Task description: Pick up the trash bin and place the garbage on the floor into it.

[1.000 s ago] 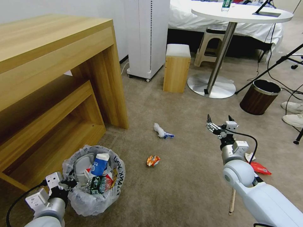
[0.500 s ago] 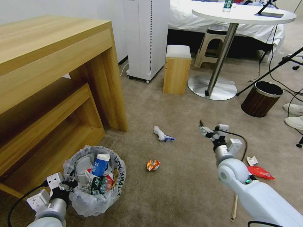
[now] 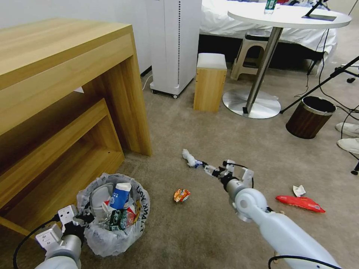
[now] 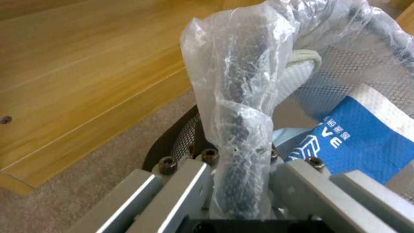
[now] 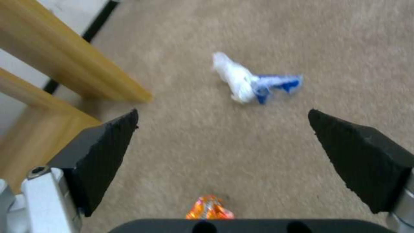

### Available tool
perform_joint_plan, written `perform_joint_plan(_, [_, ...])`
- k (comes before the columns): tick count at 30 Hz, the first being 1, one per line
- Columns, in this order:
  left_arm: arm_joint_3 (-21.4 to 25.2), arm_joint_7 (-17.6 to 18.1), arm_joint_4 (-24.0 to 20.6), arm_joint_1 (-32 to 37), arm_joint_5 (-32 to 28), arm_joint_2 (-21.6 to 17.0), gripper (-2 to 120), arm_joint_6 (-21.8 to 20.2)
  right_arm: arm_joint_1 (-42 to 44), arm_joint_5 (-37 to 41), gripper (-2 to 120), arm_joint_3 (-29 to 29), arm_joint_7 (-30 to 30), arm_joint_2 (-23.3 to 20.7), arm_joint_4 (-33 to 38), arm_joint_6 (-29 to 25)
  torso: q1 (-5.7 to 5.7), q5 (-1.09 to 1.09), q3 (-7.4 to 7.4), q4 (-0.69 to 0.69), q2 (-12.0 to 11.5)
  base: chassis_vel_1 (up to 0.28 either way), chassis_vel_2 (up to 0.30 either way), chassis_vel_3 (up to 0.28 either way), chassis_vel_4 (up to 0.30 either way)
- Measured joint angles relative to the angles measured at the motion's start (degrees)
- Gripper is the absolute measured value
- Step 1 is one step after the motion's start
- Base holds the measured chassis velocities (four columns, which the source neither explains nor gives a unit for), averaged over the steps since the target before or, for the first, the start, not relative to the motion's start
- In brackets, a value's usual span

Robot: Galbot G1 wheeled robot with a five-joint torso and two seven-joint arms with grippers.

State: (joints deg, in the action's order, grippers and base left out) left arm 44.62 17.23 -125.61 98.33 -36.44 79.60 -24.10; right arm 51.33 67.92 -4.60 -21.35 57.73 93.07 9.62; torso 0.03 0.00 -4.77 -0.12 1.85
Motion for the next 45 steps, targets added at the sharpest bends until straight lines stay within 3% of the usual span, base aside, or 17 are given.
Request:
perform_joint_plan(9, [0.4, 0.0, -0.2, 0.1, 0.0, 0.2, 1, 0.0, 0.4, 0.3, 100, -0.9, -2.0, 2.2, -2.9, 3.3, 0.0, -0.01, 0.0, -0.01, 0.0, 0.0, 0.0, 0.0, 0.0])
perform_joint_plan(25, [0.5, 0.1, -1.0, 0.9, 0.2, 0.9, 1, 0.3, -4.9, 1.2, 100, -3.0, -3.9, 18.4, -18.6, 6.2, 0.0, 0.0, 0.0, 0.0, 0.0, 0.0, 0.0, 0.0, 0.0])
perform_joint_plan(45, [0.2, 0.1, -0.5, 0.7, 0.1, 0.7, 1, 0.7, -1.7, -2.8, 99, -1.2, -3.6, 19.4, -21.6, 4.4, 0.0, 0.0, 0.0, 0.0, 0.0, 0.0, 0.0, 0.0, 0.0])
